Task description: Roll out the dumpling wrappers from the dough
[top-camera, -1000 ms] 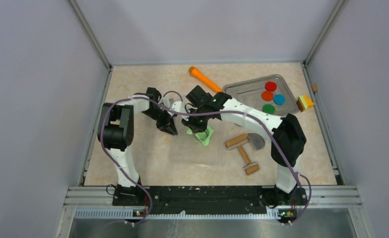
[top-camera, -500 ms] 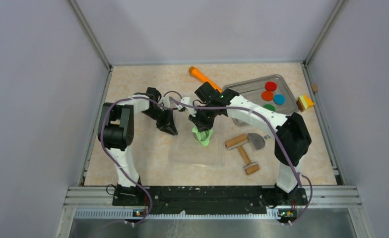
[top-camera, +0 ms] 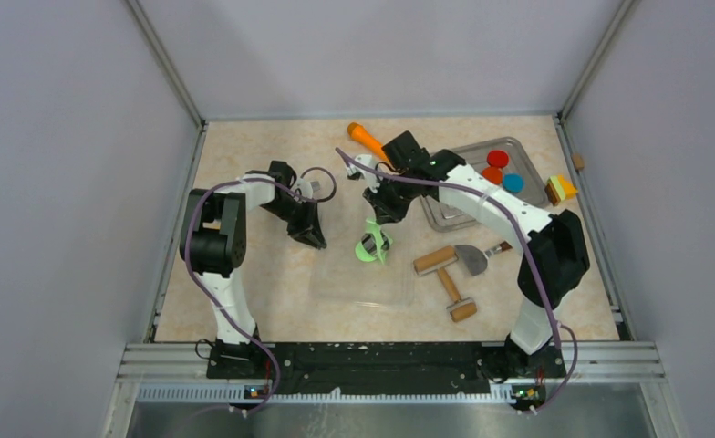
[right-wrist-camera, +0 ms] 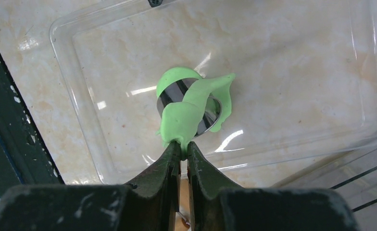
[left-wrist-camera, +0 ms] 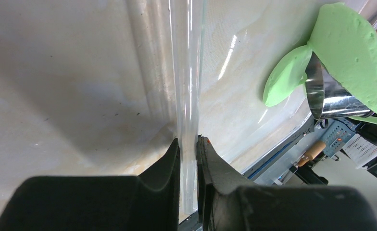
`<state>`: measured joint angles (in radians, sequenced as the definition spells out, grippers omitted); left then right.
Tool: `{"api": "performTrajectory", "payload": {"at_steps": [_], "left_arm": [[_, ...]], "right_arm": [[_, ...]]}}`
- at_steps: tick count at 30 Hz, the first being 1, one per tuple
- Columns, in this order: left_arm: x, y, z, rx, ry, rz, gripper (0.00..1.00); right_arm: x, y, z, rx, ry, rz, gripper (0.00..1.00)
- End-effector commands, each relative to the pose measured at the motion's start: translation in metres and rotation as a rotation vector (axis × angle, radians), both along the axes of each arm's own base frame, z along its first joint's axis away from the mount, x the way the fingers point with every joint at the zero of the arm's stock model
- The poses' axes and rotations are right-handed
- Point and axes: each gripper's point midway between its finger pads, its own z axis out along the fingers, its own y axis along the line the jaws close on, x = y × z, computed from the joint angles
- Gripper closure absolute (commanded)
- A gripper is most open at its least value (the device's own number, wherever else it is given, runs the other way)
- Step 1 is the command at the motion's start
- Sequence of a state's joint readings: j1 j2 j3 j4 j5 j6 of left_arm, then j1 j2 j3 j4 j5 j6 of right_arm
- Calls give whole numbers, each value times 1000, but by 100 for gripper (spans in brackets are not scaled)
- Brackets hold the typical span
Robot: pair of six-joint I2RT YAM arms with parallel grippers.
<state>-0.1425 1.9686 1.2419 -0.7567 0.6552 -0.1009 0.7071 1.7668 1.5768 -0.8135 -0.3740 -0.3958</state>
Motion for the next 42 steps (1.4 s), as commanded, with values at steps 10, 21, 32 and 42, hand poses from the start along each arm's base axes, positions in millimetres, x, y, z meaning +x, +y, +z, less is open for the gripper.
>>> {"api": "performTrajectory", "payload": {"at_steps": [10,21,32,42], "left_arm": [[4,5,5,22,-54,-25,94],[4,7,4,36,-54,-31,94],[3,7,7,36,-62,-34,94],[4,0,12,-12,-62,-32,92]], "right_arm": [[14,-18,30,73,-23,-56,90],[58,-38,68,127,-143,-159,90],[100,-32,88,161,-218,-190,90],[109,-5,90,241,-159,-149,87]]}}
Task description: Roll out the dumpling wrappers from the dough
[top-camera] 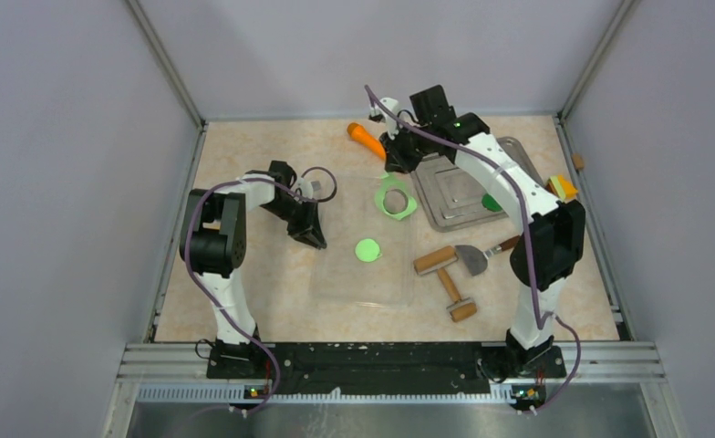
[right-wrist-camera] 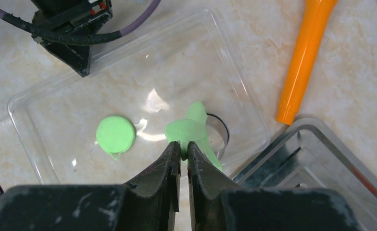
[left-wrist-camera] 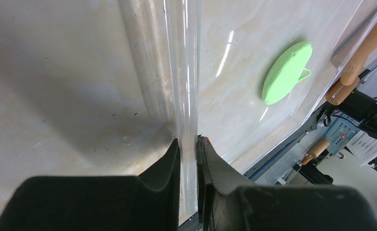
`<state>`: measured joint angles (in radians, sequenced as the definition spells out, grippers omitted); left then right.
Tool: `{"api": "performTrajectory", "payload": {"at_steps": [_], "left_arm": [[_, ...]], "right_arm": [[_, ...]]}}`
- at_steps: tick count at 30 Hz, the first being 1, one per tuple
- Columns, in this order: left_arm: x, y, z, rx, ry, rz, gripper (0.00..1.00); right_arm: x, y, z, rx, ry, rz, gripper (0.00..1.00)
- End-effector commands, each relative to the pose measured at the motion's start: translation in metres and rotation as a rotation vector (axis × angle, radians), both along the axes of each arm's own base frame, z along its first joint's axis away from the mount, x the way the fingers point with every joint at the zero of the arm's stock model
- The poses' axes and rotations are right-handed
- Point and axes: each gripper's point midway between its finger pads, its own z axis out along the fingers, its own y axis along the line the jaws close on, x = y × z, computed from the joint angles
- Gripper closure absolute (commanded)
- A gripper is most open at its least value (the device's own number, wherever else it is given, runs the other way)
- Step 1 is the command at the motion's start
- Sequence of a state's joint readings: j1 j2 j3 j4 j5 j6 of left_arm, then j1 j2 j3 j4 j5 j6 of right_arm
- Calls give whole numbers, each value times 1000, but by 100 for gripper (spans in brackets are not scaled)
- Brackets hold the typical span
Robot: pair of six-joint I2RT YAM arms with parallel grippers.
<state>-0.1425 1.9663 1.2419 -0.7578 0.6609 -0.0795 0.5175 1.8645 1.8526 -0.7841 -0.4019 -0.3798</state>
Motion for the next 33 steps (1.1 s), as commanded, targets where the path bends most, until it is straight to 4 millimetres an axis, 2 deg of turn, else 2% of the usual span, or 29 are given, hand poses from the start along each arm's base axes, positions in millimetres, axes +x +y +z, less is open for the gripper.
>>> {"api": "performTrajectory", "payload": {"at_steps": [1,4,8,10,11,13,16,18,19,22,27,30,32,33], "left_arm": [[4,0,13,-8,-50,-15,92],[5,-1,15,-14,-56,-15,90],[7,-2,19,-27,-61,-10,88],[9,-2,22,-32,-65,-6,86],[10,-2,23,-34,-69,-3,84],[12,-1,26,-37,-76,1,81],[12,0,29,-41,-84,2,77],[11,0,30,-47,-86,0,75],[11,-1,31,-52,-86,-3,74],[11,-2,33,-60,-90,-4,72],[14,-4,38,-70,-101,-6,71],[18,-7,46,-99,-128,-17,70],[22,-13,62,-154,-186,-28,68],[26,-16,72,-184,-238,-34,65]], "right_arm": [[-1,24,22,98,0,57,87],[-31,36,6,88,76,111,86],[-96,54,-27,54,211,203,81],[-125,59,-42,35,282,224,67],[-128,60,-45,30,287,210,60],[-113,58,-38,24,227,155,50],[-71,53,-7,40,97,97,44],[-52,52,15,77,52,79,40],[-49,53,21,99,59,85,39],[-39,51,23,118,79,51,38],[-27,46,4,89,95,34,37],[-27,51,4,144,175,52,29],[-26,54,11,231,258,15,12],[-26,55,14,270,300,4,9]]}}
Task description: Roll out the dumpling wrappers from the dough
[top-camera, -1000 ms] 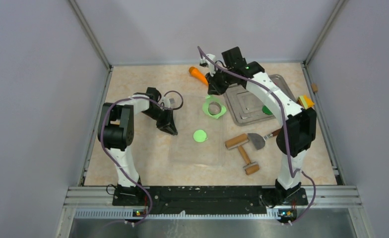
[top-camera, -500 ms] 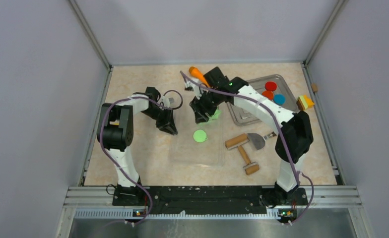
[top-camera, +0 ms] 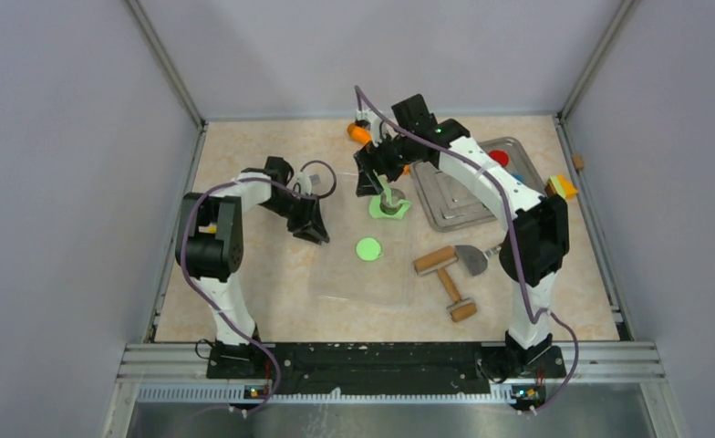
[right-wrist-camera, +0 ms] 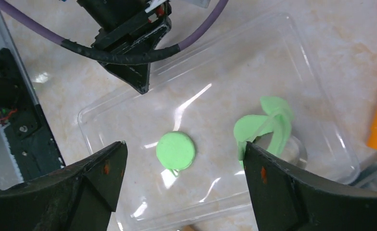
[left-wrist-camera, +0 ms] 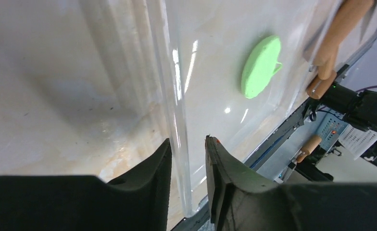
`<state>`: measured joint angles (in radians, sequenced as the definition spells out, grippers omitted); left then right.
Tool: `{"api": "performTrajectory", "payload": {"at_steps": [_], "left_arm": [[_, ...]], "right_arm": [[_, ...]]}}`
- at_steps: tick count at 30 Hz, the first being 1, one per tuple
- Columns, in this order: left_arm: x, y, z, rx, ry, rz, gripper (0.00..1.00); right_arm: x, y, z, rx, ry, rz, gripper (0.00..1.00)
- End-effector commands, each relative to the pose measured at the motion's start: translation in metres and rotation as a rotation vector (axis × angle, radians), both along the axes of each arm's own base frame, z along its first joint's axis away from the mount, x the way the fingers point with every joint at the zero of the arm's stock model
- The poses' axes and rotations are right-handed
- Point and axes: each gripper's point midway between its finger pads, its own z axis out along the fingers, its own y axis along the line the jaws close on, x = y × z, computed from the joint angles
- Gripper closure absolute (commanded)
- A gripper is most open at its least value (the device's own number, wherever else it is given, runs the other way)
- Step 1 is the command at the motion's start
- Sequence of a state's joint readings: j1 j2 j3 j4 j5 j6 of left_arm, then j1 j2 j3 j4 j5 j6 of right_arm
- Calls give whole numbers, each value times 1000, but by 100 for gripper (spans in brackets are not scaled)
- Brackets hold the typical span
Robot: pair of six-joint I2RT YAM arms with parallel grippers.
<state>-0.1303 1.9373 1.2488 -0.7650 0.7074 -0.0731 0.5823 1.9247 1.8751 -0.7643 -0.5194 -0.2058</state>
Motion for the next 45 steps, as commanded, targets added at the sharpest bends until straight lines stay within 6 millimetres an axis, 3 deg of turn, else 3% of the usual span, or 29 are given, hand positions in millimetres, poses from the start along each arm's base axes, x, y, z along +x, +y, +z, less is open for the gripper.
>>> {"api": "performTrajectory", "payload": {"at_steps": [1,7,12,17,22,25,36,45], "left_arm": [[27,-16,65,-157,-269,-35,63],[62,-28,129,-264,-628,-2,46],[85,-41,153,-368,-629,43,42],[104,-55,150,-438,-554,75,41],[109,-81,151,-544,-499,-19,39],[107,-97,155,-579,-481,-72,31],[102,-133,139,-618,-401,-124,31],[112,-137,133,-609,-385,-81,32]], "right_arm": [[3,6,25,174,156,-45,7],[-8,2,15,310,467,-120,6],[-7,-1,6,309,485,-134,6],[7,-4,-1,273,426,-183,5],[22,-7,-13,214,367,-231,5],[25,-7,-19,197,354,-236,5],[17,12,-15,214,344,-165,4],[10,18,-17,211,352,-148,5]]}}
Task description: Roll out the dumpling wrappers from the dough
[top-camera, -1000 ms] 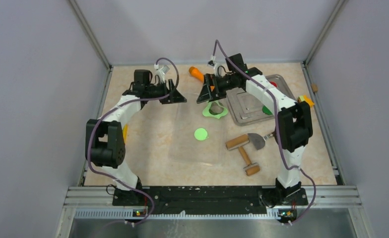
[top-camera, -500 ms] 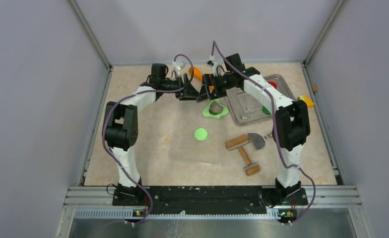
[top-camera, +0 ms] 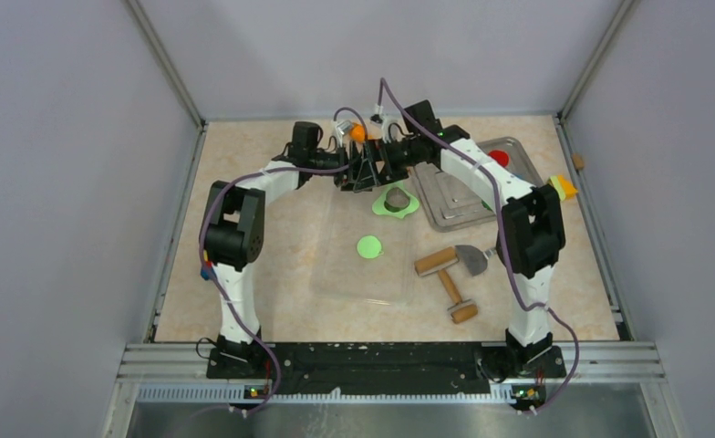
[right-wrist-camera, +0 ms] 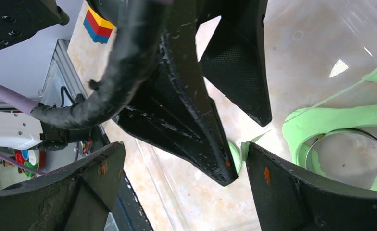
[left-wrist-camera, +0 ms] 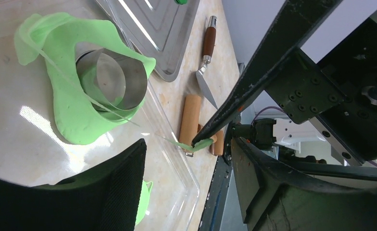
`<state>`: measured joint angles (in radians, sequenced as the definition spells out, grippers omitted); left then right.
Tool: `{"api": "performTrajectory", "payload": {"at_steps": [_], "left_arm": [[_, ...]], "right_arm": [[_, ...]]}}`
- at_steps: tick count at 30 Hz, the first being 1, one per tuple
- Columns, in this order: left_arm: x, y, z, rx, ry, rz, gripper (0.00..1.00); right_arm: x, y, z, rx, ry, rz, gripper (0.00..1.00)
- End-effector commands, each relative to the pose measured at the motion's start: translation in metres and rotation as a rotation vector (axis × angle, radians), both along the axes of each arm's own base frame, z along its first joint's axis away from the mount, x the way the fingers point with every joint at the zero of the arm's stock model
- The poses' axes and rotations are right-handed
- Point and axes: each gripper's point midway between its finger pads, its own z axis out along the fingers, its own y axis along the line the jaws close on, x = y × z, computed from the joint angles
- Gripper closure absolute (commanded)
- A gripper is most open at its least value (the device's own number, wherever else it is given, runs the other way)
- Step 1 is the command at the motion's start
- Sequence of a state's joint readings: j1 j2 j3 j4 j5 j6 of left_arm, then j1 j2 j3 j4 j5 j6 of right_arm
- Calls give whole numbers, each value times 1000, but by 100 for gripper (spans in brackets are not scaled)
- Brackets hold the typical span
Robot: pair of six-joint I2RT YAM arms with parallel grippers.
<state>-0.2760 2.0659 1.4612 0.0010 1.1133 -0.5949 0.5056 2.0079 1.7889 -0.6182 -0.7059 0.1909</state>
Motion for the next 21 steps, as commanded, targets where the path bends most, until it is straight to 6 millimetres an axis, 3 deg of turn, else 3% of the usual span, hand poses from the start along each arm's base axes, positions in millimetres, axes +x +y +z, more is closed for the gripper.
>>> {"api": "performTrajectory", "payload": {"at_steps": [1,8,21], "left_arm": [[16,-5,18,-23,-71,25,33],[28,1,-6,59,-27,114,36],[28,20,-50,255,11,178,39]], "right_arm": [[4,11,16,39,-55,30,5],[2,10,17,37,-58,33,7],[3,7,22,23,-87,31,8]]}}
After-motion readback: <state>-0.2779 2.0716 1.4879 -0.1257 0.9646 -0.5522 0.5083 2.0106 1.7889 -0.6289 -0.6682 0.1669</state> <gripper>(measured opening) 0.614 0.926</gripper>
